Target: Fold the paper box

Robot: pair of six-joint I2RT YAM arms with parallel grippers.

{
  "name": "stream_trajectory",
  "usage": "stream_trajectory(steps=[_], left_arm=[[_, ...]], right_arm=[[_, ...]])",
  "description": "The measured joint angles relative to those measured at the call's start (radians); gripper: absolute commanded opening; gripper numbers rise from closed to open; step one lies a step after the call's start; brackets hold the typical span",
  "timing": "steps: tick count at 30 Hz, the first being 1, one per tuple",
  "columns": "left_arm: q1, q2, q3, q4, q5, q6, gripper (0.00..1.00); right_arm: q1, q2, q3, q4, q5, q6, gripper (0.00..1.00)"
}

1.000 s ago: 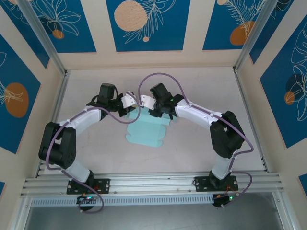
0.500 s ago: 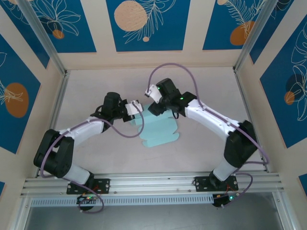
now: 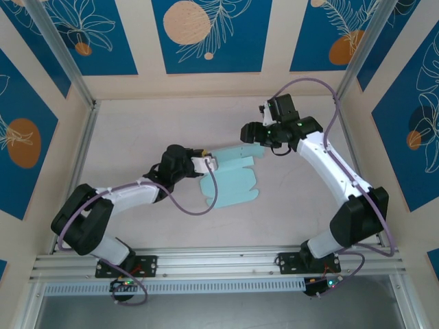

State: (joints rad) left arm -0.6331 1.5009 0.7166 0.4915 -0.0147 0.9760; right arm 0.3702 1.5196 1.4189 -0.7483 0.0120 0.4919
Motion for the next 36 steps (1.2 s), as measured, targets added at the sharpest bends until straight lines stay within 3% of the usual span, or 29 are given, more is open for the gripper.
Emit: stream_trajectory(steps=[6,15,36], left_arm=[[-0.004,0.006,-0.006,0.027,-0.035,0.029,0.0],[-0.014,0.045,-0.012,0.052,-0.071,0.074,0.0],[-0.042,0.128,-0.045,0.228,-0.18,0.205,0.0]], right_arm=[[-0.005,0.084,0.005,-0.018,-0.055,0.024,0.73],[0.009,0.187,0.152,-0.065,-0.006,0.013,0.74],[0.019,0.336,0.198,-0.05,-0.056,0.05,0.72]])
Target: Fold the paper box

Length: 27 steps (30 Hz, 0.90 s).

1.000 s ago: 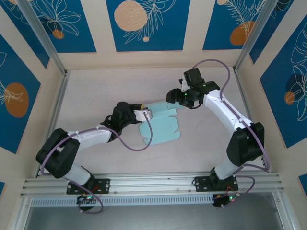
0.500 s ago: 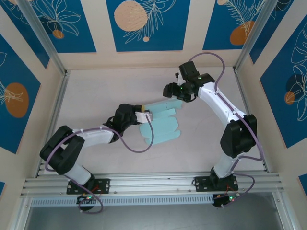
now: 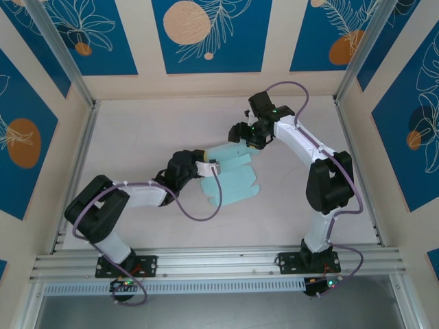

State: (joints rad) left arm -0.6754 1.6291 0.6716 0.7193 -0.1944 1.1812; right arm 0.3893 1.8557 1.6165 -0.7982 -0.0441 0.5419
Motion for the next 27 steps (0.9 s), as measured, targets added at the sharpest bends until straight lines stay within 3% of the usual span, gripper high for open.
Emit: stream_trajectory(steps=[17,27], left_arm=[[-0.032,0.065,-0.014,0.127,-0.083,0.117,0.0],[-0.04,0.065,-0.013,0.131,-0.096,0.138,0.0]], right_arm=[[-0.005,0.035,0.159,-0.075,0.064,-0.071,0.73],[-0.014,0.123,0.151,-0.07,0.035,-0.07,0.71]])
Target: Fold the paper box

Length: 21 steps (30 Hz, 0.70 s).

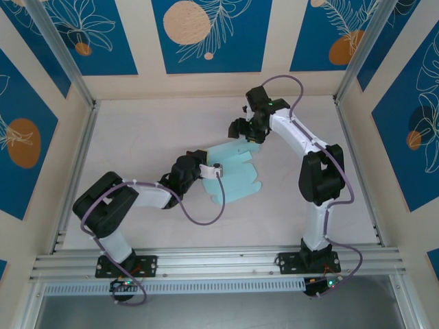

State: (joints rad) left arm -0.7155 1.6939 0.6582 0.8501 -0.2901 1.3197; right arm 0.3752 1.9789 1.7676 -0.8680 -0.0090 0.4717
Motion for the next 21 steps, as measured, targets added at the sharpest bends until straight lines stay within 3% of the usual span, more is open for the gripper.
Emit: stream_trajectory(steps=[10,16,21], left_arm=[[-0.001,0.01,0.003,-0.005,-0.008,0.0,0.0],[-0.001,0.015,0.003,-0.005,-0.023,0.0,0.0],[-0.001,0.035,0.003,0.011,-0.041,0.013,0.0]], right_arm=[[0.0,0.002,-0.106,0.095,-0.102,0.044,0.64],[0.0,0.002,-0.137,0.156,-0.14,0.074,0.4],[-0.004,0.002,-0.142,0.18,-0.145,0.087,0.4]])
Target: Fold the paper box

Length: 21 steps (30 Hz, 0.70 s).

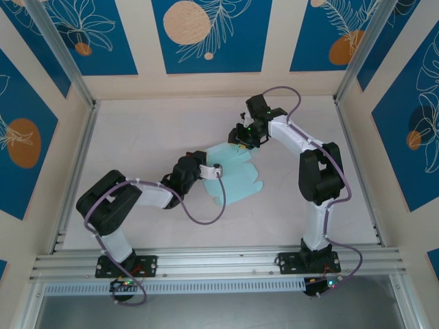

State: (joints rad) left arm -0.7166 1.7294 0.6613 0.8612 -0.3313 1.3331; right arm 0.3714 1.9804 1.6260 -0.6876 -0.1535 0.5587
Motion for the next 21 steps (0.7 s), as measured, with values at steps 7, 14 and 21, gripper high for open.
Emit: stream_trajectory(steps=[7,14,21], left_arm=[[-0.002,0.055,0.002,0.087,-0.018,0.053,0.07],[-0.011,0.022,0.007,-0.014,0.016,0.017,0.41],[-0.015,-0.071,0.007,-0.145,0.067,-0.045,0.41]], right_arm=[[-0.008,-0.007,-0.035,0.05,0.006,0.005,0.36],[-0.011,-0.024,-0.072,0.079,-0.008,0.01,0.31],[-0.011,-0.034,-0.117,0.135,-0.03,0.021,0.24]])
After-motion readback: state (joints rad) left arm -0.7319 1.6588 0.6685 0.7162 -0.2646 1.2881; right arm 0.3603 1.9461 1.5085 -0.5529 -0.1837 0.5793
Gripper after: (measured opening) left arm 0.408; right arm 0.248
